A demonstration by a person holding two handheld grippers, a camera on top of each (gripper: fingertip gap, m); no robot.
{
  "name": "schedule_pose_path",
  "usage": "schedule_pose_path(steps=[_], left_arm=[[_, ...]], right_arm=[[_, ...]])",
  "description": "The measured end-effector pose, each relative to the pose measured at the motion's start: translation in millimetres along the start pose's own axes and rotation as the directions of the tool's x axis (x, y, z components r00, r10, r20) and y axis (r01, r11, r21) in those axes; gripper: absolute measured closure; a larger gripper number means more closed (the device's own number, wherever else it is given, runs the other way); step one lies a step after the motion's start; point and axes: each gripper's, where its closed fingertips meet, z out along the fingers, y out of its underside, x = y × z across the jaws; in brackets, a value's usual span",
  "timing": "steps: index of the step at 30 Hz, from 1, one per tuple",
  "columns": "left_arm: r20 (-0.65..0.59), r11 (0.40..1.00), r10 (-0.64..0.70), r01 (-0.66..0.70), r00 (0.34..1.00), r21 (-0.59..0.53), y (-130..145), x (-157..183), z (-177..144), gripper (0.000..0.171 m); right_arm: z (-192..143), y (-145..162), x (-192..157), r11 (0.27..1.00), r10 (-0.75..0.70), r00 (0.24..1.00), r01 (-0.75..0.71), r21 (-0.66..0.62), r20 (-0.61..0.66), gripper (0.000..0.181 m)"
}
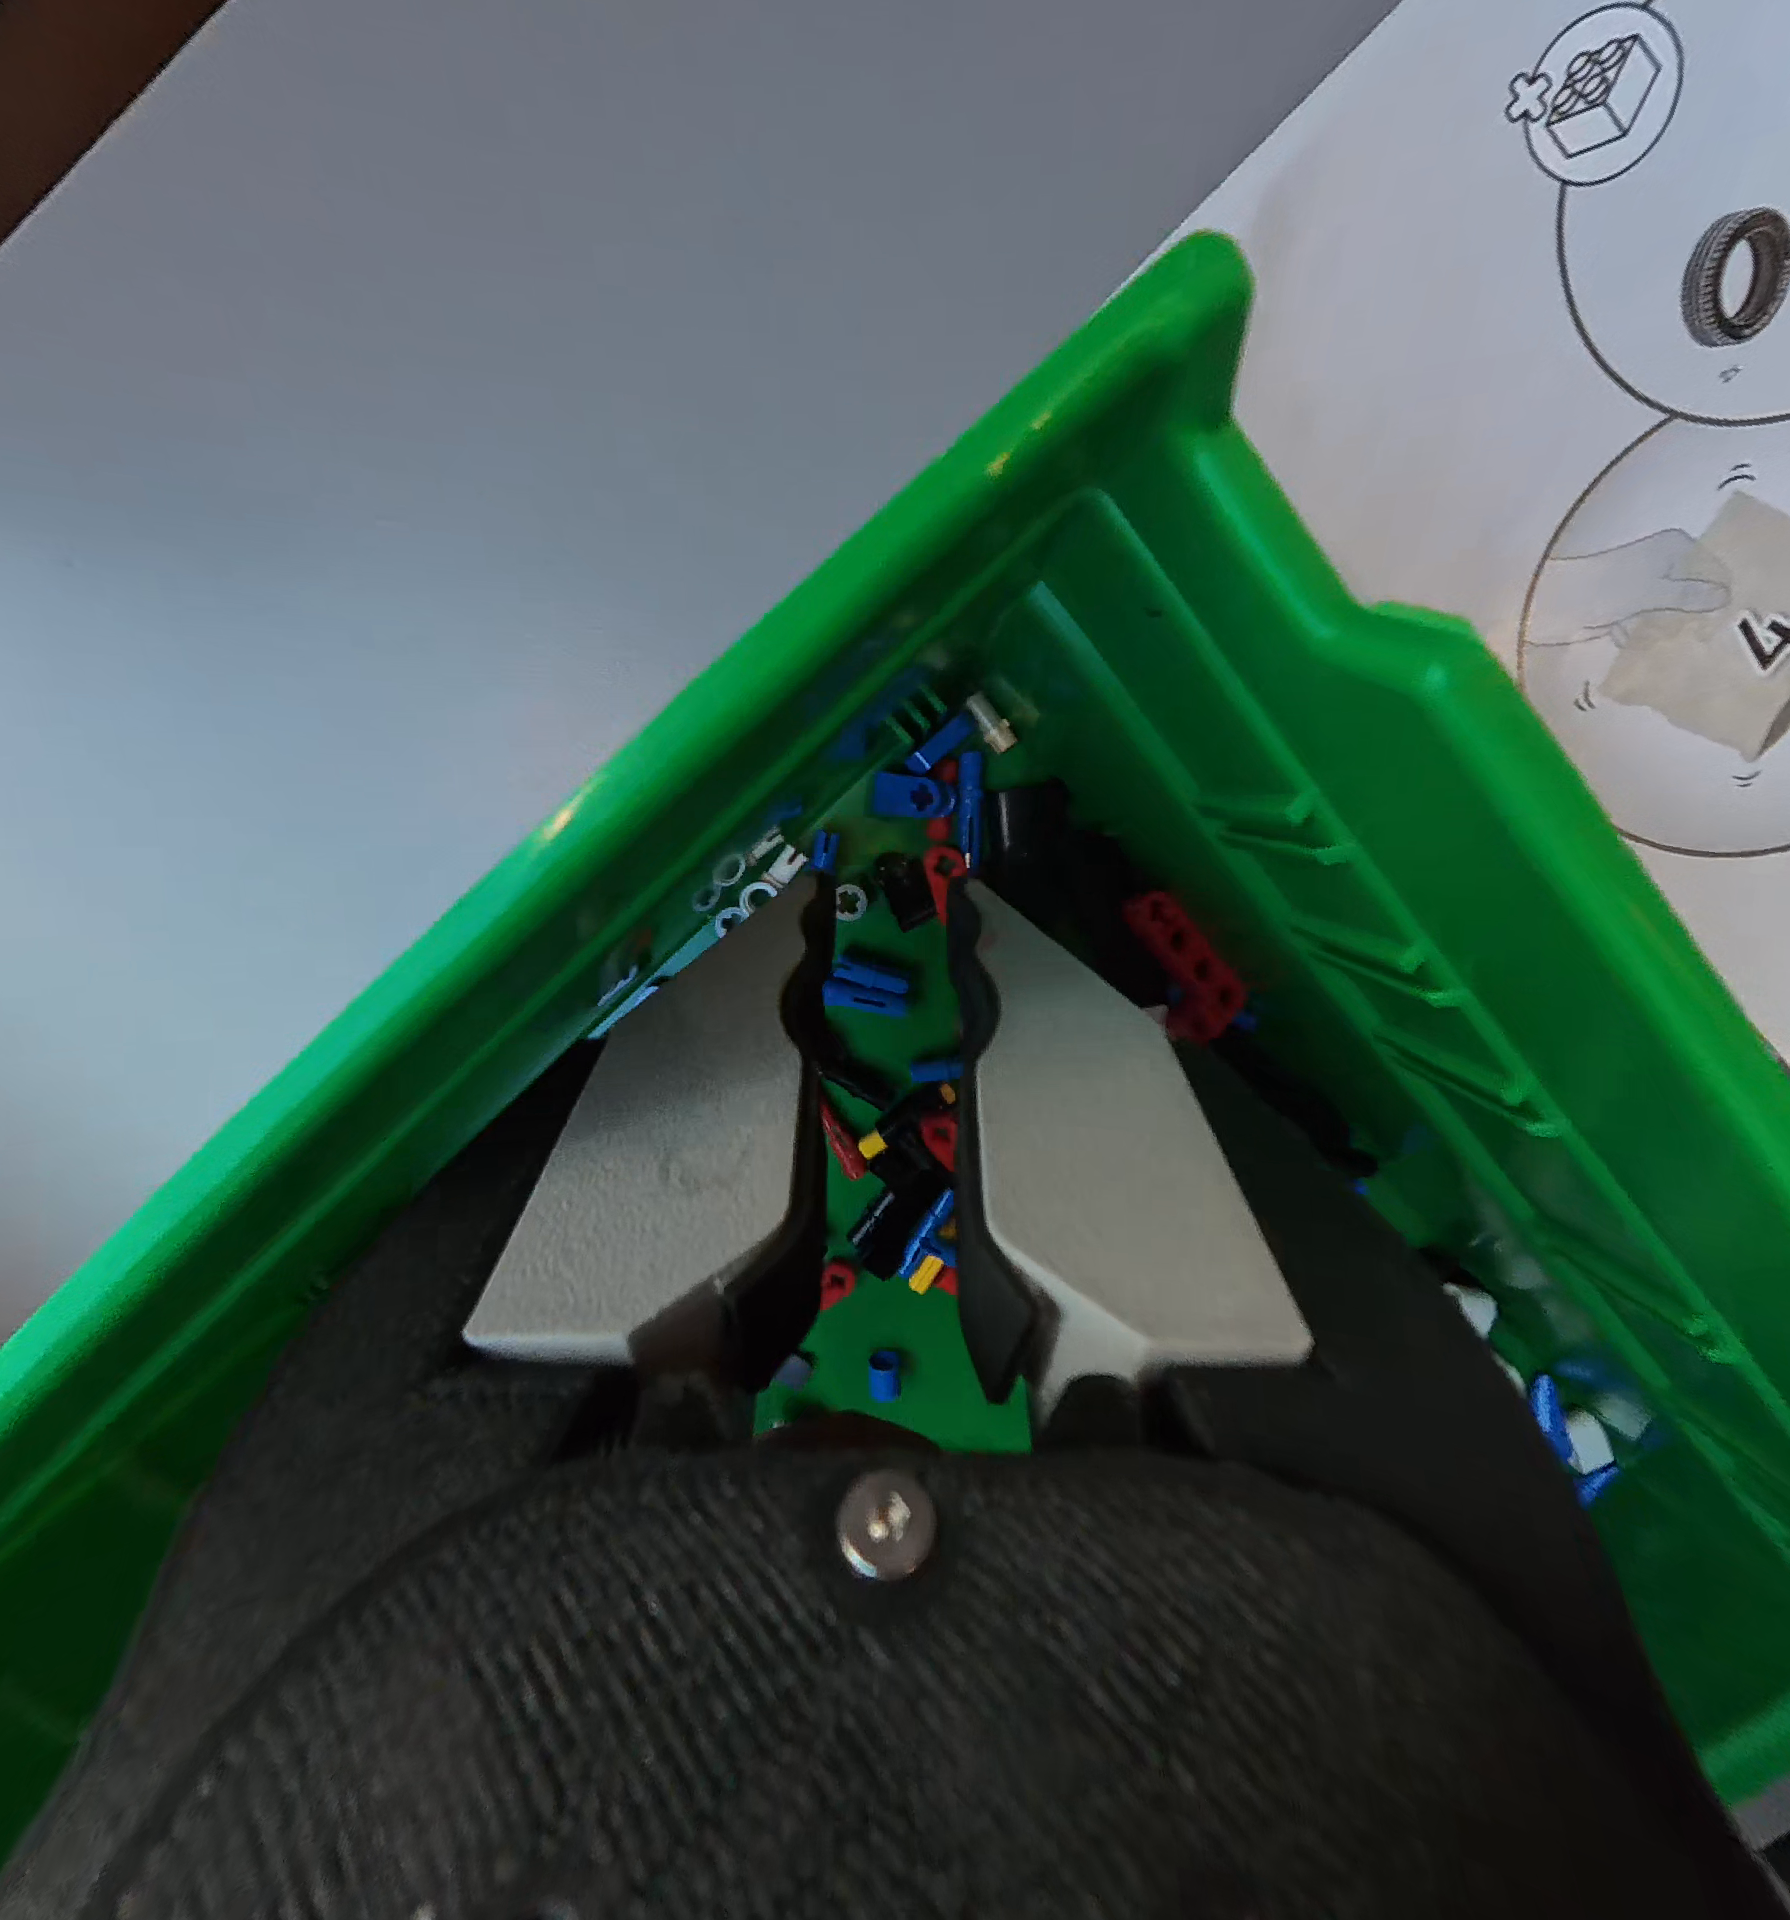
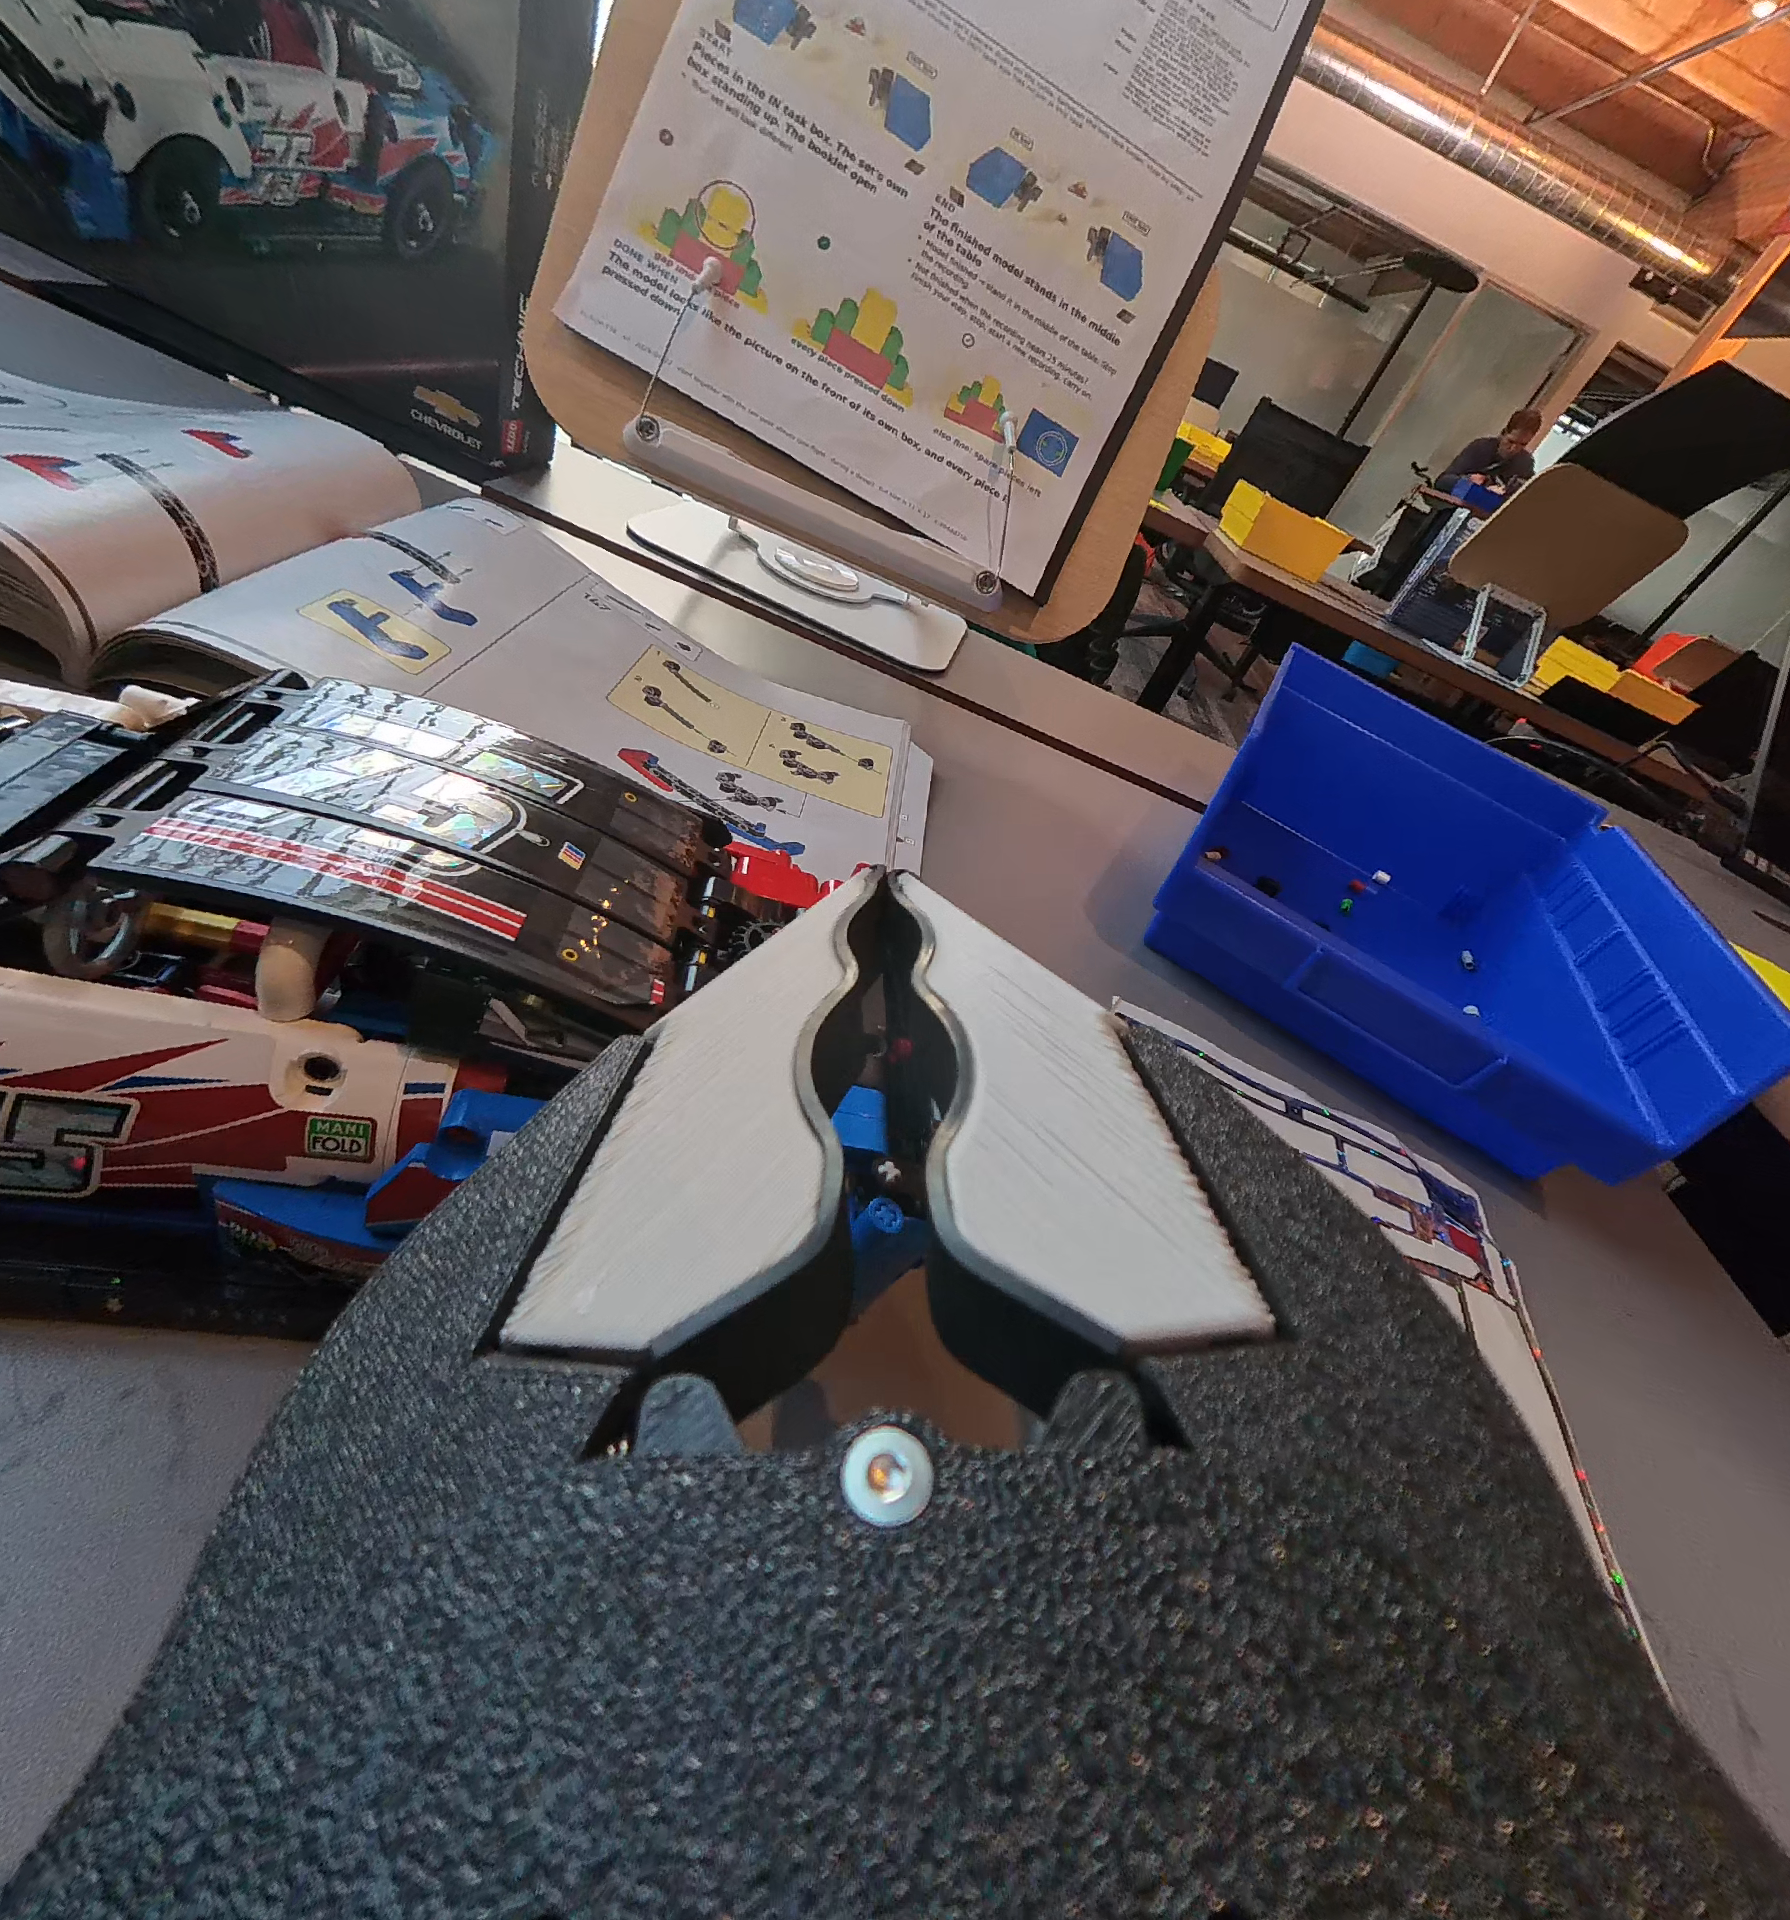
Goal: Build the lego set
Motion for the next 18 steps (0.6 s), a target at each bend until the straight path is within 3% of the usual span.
schedule_pose_path(steps=[7, 15, 18], left_arm=[[-0.043, 1.000, -0.002, 0.001, 0.999, -0.007, -0.2, 4.8, 2.7, 0.165], [-0.094, 0.999, -0.024, 0.020, 0.995, -0.037, 14.7, 6.5, -1.8, 0.160], [-0.048, 0.999, 0.005, -0.007, 0.999, -0.043, 19.1, 0.7, -4.4, 0.156]], right_arm=[[0.0, 0.1, -0.3, 1.000, 0.000, 1.000, 0.000, 0.000, 0.002, 0.181], [-0.6, -0.5, 0.3, 1.000, 0.006, 1.000, -0.006, 0.005, 0.002, 0.181], [-0.6, -0.5, 0.0, 1.000, 0.006, 1.000, -0.006, 0.006, 0.004, 0.181]])
